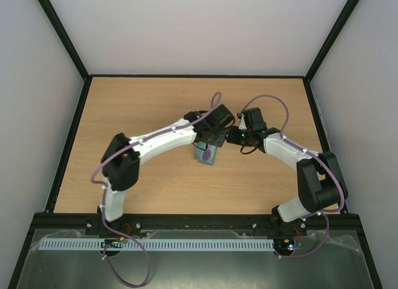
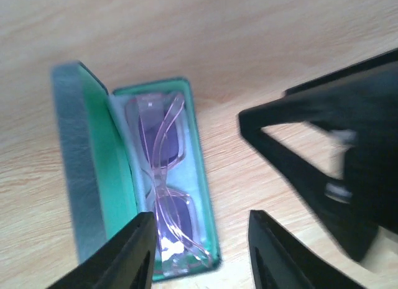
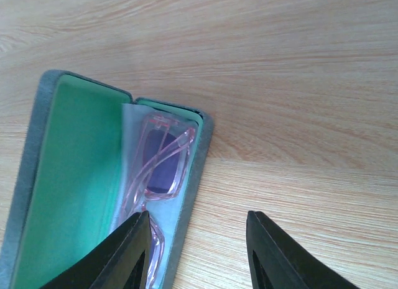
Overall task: Organize the sunglasses
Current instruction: Close the sunglasses case at the center of the board.
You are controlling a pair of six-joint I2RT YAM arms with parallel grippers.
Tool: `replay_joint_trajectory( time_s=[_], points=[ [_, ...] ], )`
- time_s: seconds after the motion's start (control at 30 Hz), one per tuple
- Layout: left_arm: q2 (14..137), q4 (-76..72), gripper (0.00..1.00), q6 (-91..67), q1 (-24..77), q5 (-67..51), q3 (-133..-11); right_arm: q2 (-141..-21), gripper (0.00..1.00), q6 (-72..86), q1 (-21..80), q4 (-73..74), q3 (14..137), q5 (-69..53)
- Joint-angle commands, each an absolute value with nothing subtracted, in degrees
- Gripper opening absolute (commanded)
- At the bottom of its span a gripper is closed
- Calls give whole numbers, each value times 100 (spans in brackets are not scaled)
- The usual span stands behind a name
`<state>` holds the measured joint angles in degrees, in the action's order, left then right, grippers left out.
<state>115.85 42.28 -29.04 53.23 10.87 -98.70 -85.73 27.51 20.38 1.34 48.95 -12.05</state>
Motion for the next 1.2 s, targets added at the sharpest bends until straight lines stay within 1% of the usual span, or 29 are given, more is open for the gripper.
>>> replay_joint_trajectory(
  time_s=[0.0,0.07,0.1,0.13,0.17,0.2,0.23,0.3,0.33,0.37,0.4,0.47,0.5,0.63,0.77,1.17],
  points=[
    [10653,4070,48,-2954,5247,1127,-9569,-8798,44,2760,2074,144,4828,-1144],
    [10322,3990,55,-2974,5067,1218,-9253,-8882,45,2768,2074,109,4829,-1125],
    [10120,3912,57,-2996,4943,1229,-9058,-8930,46,2775,2074,103,4841,-1129],
    [9976,3839,56,-3019,4819,1230,-8858,-8986,47,2777,2074,84,4839,-1135],
    [9843,3735,53,-3033,4686,1235,-8619,-9042,48,2784,2074,64,4846,-1134],
    [9717,3622,49,-3048,4560,1234,-8373,-9099,47,2786,2074,46,4846,-1126],
    [9626,3503,42,-3056,4428,1212,-8149,-9161,47,2790,2074,31,4855,-1141],
    [9531,3253,25,-3042,4218,1104,-7760,-9280,45,2807,2082,-19,4861,-1132],
    [9559,3165,17,-3037,4151,1065,-7639,-9340,41,2812,2089,-39,4876,-1118],
    [9620,3059,12,-3022,4115,996,-7547,-9396,36,2812,2096,-58,4893,-1119],
    [9714,2972,9,-3001,4106,951,-7512,-9486,29,2819,2113,-68,4915,-1113],
    [9964,2778,4,-2985,4125,770,-7521,-9625,16,2829,2140,-101,4956,-1078],
    [10080,2675,3,-2986,4137,685,-7534,-9699,13,2830,2156,-109,4970,-1066],
    [10465,2458,2,-3005,4262,544,-7682,-9966,11,2831,2226,-170,5040,-1090],
    [10632,2363,2,-3033,4423,495,-7807,-10080,11,2839,2301,-180,5107,-1080],
    [11334,2190,2,-3091,4686,274,-8188,-10395,11,2979,2359,-453,5180,-1913]
  ],
)
